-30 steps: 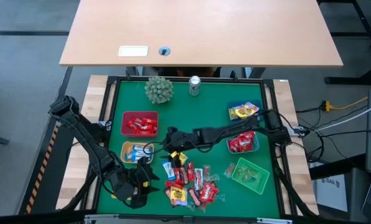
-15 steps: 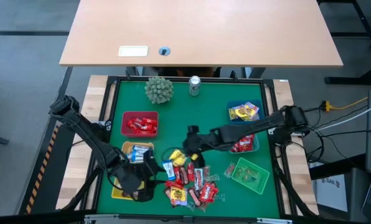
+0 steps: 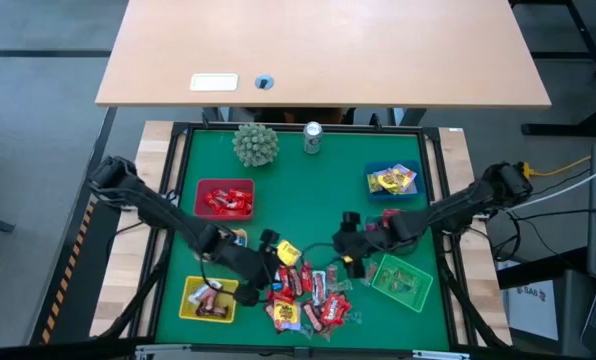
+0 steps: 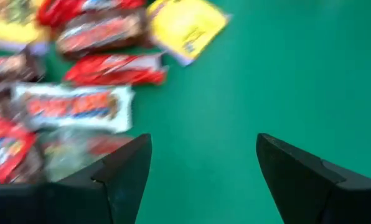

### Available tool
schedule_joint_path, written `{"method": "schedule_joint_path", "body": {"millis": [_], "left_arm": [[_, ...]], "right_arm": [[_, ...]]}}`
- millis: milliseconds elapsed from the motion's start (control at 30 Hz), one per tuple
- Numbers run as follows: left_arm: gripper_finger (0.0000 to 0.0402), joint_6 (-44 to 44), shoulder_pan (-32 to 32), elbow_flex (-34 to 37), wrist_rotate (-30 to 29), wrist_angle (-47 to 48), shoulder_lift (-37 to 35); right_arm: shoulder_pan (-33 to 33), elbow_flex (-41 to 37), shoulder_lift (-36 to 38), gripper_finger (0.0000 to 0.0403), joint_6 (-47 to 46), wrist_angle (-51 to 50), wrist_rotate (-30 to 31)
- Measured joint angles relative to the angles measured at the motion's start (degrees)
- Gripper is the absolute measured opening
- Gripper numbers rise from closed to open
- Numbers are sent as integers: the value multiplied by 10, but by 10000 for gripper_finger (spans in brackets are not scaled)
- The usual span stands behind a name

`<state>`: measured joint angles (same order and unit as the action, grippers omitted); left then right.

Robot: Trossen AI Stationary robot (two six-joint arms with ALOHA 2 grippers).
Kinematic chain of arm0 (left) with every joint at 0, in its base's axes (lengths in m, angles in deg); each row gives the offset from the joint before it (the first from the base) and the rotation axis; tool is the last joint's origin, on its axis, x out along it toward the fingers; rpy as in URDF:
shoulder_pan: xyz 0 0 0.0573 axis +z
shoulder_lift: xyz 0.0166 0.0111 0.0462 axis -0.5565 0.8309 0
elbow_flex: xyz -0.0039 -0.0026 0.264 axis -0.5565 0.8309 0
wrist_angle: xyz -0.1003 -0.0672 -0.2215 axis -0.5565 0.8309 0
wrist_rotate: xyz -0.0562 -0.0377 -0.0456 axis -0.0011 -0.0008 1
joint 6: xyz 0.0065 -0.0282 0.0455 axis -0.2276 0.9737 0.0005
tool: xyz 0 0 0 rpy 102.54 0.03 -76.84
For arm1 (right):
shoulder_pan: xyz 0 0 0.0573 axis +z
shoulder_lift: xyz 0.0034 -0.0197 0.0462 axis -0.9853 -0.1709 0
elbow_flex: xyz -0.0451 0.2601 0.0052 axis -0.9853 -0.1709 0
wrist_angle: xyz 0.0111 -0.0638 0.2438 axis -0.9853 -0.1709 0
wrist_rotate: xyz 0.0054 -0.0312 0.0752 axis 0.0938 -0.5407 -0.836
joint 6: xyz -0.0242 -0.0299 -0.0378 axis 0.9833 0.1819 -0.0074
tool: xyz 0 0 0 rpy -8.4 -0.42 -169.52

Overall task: Sort candy
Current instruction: Put the white chocolate bar into the orange bin

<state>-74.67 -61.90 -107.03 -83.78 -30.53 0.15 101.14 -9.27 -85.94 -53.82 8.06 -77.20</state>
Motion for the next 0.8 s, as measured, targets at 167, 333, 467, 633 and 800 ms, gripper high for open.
{"method": "schedule_joint_path", "body": {"millis": [167,333,467,633,800], "left_arm": [[179,-73,21,0,52,22,51],[179,-141,34,0,54,74,85],[179,-184,41,0,54,122,101],[179,-247,42,0,54,132,122],[179,-304,42,0,57,127,149]], "right_arm": [[24,-11,-1,289,-2,13,-42],[44,-11,-2,289,0,38,-52],[51,-11,-2,289,0,40,-53],[50,-11,-2,289,-1,40,-52],[49,-11,-2,289,-1,40,-52]]}}
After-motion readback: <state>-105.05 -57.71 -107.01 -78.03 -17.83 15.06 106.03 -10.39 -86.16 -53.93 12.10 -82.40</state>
